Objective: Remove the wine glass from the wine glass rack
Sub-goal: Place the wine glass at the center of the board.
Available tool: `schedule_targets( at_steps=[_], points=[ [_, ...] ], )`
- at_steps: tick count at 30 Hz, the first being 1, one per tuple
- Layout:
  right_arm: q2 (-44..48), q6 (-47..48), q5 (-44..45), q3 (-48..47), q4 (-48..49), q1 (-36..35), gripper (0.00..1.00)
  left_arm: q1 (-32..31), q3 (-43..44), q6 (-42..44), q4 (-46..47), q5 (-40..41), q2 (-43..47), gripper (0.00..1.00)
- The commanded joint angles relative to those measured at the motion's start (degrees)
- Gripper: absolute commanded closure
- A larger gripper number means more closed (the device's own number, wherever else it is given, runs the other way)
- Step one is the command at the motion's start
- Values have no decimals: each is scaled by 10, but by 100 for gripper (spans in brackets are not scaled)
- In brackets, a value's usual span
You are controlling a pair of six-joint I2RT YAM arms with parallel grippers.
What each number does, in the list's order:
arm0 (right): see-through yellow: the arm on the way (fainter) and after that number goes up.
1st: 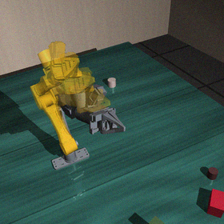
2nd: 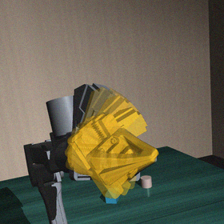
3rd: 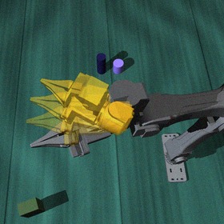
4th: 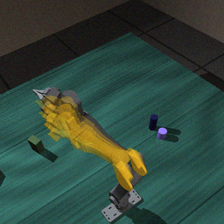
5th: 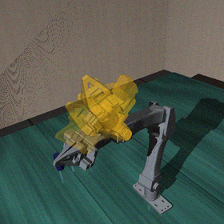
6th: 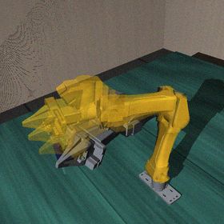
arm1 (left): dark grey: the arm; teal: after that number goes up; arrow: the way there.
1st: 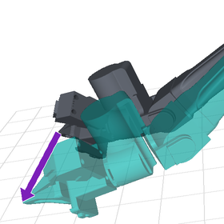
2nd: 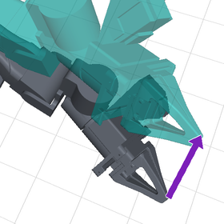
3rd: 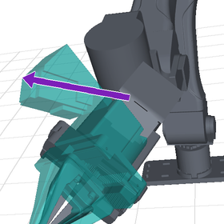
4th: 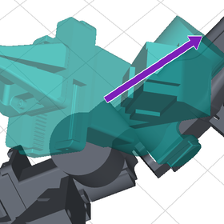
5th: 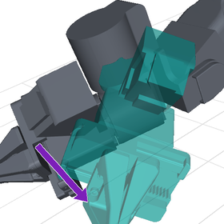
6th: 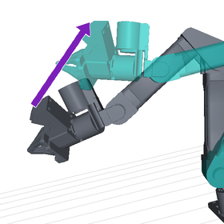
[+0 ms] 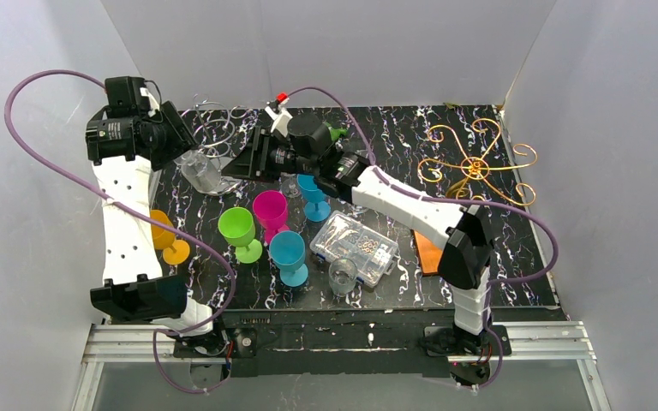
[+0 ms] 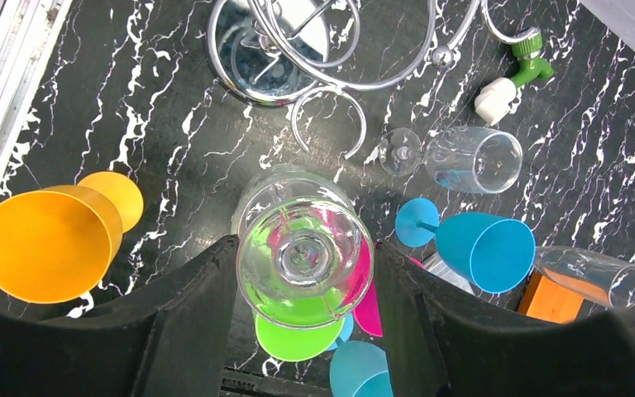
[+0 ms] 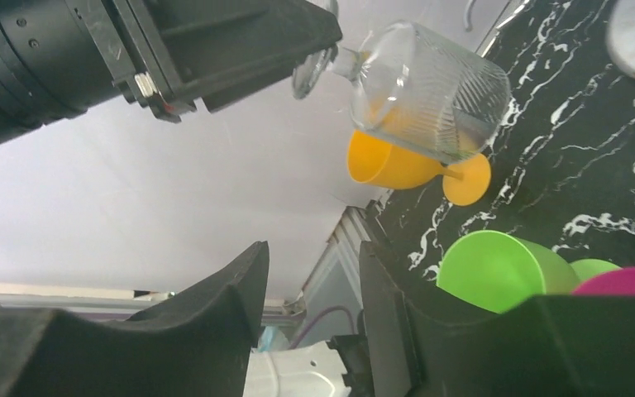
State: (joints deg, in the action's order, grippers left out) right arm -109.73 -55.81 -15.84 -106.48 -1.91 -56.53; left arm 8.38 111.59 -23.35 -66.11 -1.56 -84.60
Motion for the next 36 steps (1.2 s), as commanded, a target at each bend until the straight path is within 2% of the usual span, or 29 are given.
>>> schedule_targets(
  at_steps=[1,5,18,26,28,36],
  points=[
    [-21,-63,27,-53,66,-10,48,-9,-8,-8,5,-9,39,77],
    [-48,-84,38,-81,65,-16,51,-16,-18,-9,1,-12,47,78],
    [-80,-138,73,-87,89,-21,56,-43,-45,-18,2,-13,65,78],
    [-79,-150,89,-64,108,-24,58,-76,-58,-35,16,4,61,79],
    [-76,-153,99,-55,104,-24,59,-102,-57,-39,17,8,59,79],
    [-72,-163,135,-45,92,-25,63,-120,-65,-44,22,26,59,79]
  ],
)
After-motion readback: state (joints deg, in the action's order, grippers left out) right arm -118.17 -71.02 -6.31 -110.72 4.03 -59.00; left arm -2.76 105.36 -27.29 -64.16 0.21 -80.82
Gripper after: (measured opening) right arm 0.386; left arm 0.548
